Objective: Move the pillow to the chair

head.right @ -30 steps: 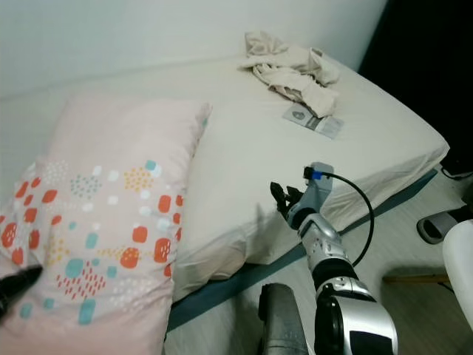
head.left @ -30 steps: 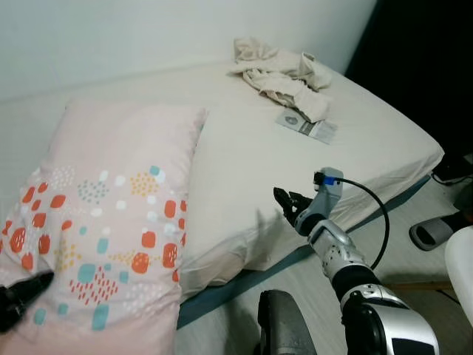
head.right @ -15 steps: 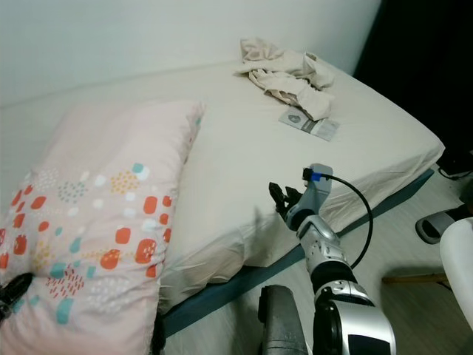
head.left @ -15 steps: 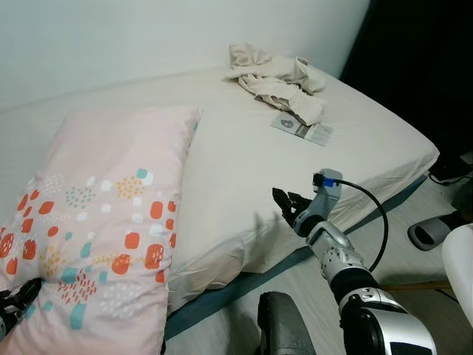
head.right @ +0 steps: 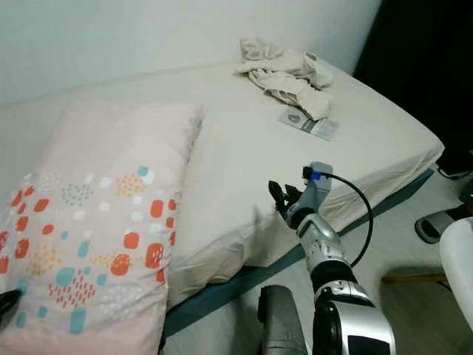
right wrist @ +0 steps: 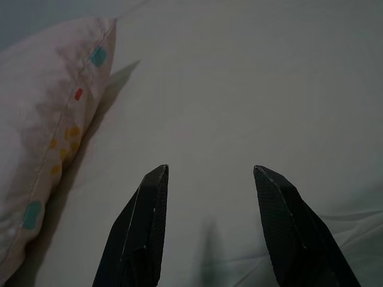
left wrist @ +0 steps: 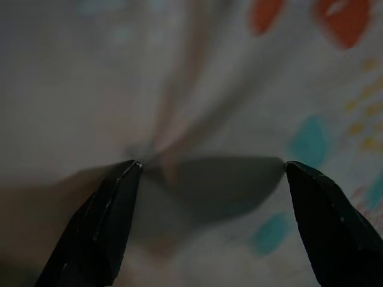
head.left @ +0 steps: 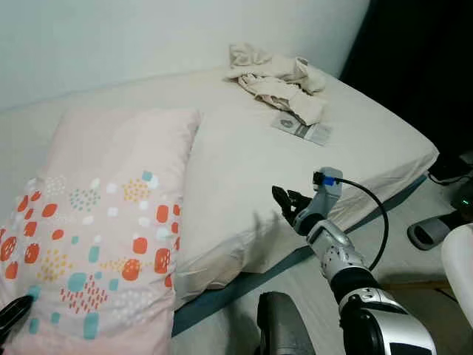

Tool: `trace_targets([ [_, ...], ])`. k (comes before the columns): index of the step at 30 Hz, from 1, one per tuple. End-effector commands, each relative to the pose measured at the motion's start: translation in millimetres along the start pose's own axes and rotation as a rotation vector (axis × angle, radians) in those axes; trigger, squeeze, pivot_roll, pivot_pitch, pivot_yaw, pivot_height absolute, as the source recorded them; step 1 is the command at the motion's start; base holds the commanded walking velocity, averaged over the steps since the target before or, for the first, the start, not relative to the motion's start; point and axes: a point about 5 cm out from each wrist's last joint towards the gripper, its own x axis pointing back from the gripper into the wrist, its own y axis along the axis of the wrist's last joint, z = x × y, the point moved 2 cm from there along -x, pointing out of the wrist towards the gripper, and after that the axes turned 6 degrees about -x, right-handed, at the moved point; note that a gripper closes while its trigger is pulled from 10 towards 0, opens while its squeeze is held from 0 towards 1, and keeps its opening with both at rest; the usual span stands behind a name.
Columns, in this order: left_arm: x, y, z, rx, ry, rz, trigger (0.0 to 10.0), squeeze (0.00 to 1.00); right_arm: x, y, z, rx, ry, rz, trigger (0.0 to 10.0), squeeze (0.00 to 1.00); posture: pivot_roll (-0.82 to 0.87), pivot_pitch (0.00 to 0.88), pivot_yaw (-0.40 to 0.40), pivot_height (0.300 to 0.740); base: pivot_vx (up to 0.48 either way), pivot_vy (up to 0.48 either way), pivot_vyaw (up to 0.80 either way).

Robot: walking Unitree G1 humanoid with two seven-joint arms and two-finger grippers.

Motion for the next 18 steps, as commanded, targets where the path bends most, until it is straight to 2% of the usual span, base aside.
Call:
trace_targets([
  [1, 11.1, -4.0, 13.0, 0.001, 0.069, 0.026, 10.0, 1.0, 2.0, -3.5, -1.6, -0.011, -0.004, 0.008, 10.0, 0.0, -0.01, 0.147, -0.075, 0.59, 0.0, 0.0, 0.0],
  [2, 23.5, -7.2, 18.1, -0.017, 0.114, 0.059, 10.0, 1.0, 2.0, -2.7, -1.7, -0.012, -0.004, 0.005, 10.0, 0.0, -0.01, 0.147, -0.075, 0.59, 0.0, 0.0, 0.0],
  [4, 28.1, -8.0, 20.5, -0.023, 0.131, 0.067, 10.0, 1.0, 2.1, -2.3, -1.9, -0.012, -0.004, 0.005, 10.0, 0.0, -0.01, 0.147, -0.075, 0.59, 0.0, 0.0, 0.0],
  [6, 41.7, -8.3, 33.1, -0.039, 0.199, 0.08, 10.0, 1.0, 2.7, -1.5, -3.4, -0.01, -0.006, 0.004, 10.0, 0.0, 0.0, 0.147, -0.077, 0.59, 0.0, 0.0, 0.0],
  [7, 41.7, -8.3, 33.1, -0.039, 0.199, 0.08, 10.0, 1.0, 2.7, -1.5, -3.4, -0.01, -0.006, 0.004, 10.0, 0.0, 0.0, 0.147, -0.077, 0.59, 0.0, 0.0, 0.0],
  [8, 50.3, -8.0, 41.5, -0.013, 0.231, 0.07, 10.0, 1.0, 3.2, -1.0, -4.8, -0.01, -0.008, 0.005, 10.0, 0.0, 0.0, 0.148, -0.082, 0.59, 0.0, 0.0, 0.0],
  [14, 47.0, -13.1, 34.2, 0.082, 0.162, 0.03, 10.0, 1.0, 3.1, -2.2, -4.8, -0.011, -0.009, 0.01, 10.0, 0.0, 0.01, 0.151, -0.086, 0.59, 0.0, 0.0, 0.0],
  [16, 35.6, -11.8, 19.5, 0.199, 0.064, -0.081, 10.0, 1.0, 2.1, -3.2, -2.6, -0.013, -0.003, 0.014, 10.0, 0.0, 0.0, 0.15, -0.086, 0.59, 0.0, 0.0, 0.0],
  [17, 30.2, -14.3, 13.4, 0.236, 0.027, -0.102, 10.0, 1.0, 1.8, -3.4, -1.7, -0.012, -0.001, 0.015, 10.0, 0.0, 0.0, 0.15, -0.084, 0.59, 0.0, 0.0, 0.0],
  [18, 30.2, -14.3, 13.4, 0.236, 0.027, -0.102, 10.0, 1.0, 1.8, -3.4, -1.7, -0.012, -0.001, 0.015, 10.0, 0.0, 0.0, 0.15, -0.084, 0.59, 0.0, 0.0, 0.0],
])
